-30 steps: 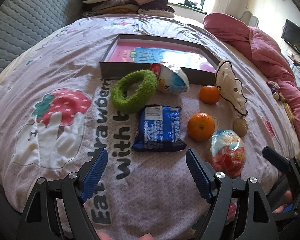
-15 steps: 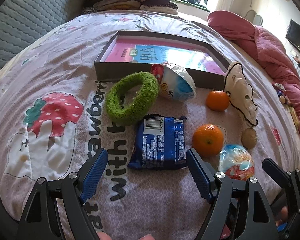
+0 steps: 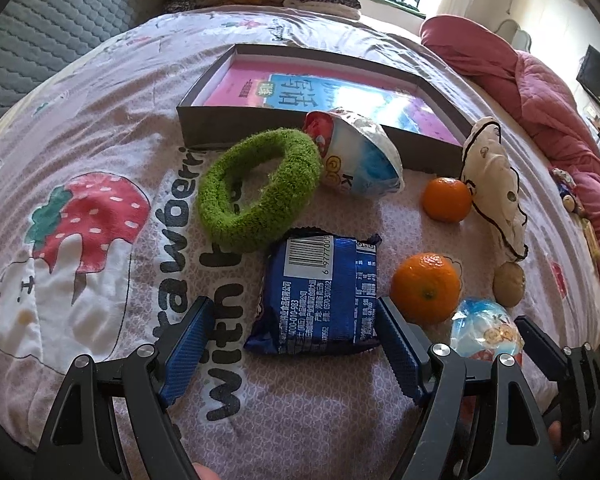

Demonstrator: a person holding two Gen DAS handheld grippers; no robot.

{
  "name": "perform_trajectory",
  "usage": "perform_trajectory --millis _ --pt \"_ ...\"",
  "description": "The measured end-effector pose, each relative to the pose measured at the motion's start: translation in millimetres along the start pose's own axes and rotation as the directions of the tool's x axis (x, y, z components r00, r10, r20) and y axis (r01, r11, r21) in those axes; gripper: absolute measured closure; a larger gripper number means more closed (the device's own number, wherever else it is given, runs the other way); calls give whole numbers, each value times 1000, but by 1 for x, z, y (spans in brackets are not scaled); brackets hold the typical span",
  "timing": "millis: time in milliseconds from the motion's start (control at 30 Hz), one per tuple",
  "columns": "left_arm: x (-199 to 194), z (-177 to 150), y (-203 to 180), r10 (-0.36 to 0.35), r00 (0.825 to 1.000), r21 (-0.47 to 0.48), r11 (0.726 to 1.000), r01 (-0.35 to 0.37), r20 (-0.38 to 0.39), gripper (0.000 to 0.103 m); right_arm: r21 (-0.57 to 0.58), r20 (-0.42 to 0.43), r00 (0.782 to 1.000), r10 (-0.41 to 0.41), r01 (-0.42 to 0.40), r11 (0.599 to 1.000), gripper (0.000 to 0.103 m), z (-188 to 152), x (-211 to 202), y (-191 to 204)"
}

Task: Organize objects
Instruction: 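Close the left tool on the blue packet while the right tool grasps the red candy bag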

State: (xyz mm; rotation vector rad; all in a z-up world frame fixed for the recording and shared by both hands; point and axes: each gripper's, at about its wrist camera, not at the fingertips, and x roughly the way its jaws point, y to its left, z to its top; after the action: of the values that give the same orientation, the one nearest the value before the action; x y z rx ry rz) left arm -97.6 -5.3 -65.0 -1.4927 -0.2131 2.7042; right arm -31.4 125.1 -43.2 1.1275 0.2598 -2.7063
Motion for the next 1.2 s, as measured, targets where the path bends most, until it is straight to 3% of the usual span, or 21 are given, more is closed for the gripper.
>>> perform_trajectory --millis 200,267,367,500,1200 --pt "2 0 -1 5 1000 -2 1000 -5 3 22 -2 3 1000 5 -5 1000 48 1 3 0" --pt "1 0 -1 -4 1000 -3 1000 4 0 25 -3 10 1000 11 -11 1000 48 1 1 -1" --pt "-2 -2 -4 -30 1000 0 1000 30 0 40 -7 21 1000 23 -23 1000 48 1 -3 0" --pt "-5 -4 -9 -13 1000 37 999 13 6 44 -10 39 999 35 -35 999 49 2 -7 -1" --pt "-36 -10 -4 -42 996 43 998 39 75 46 36 93 995 45 -49 998 49 4 -22 -17"
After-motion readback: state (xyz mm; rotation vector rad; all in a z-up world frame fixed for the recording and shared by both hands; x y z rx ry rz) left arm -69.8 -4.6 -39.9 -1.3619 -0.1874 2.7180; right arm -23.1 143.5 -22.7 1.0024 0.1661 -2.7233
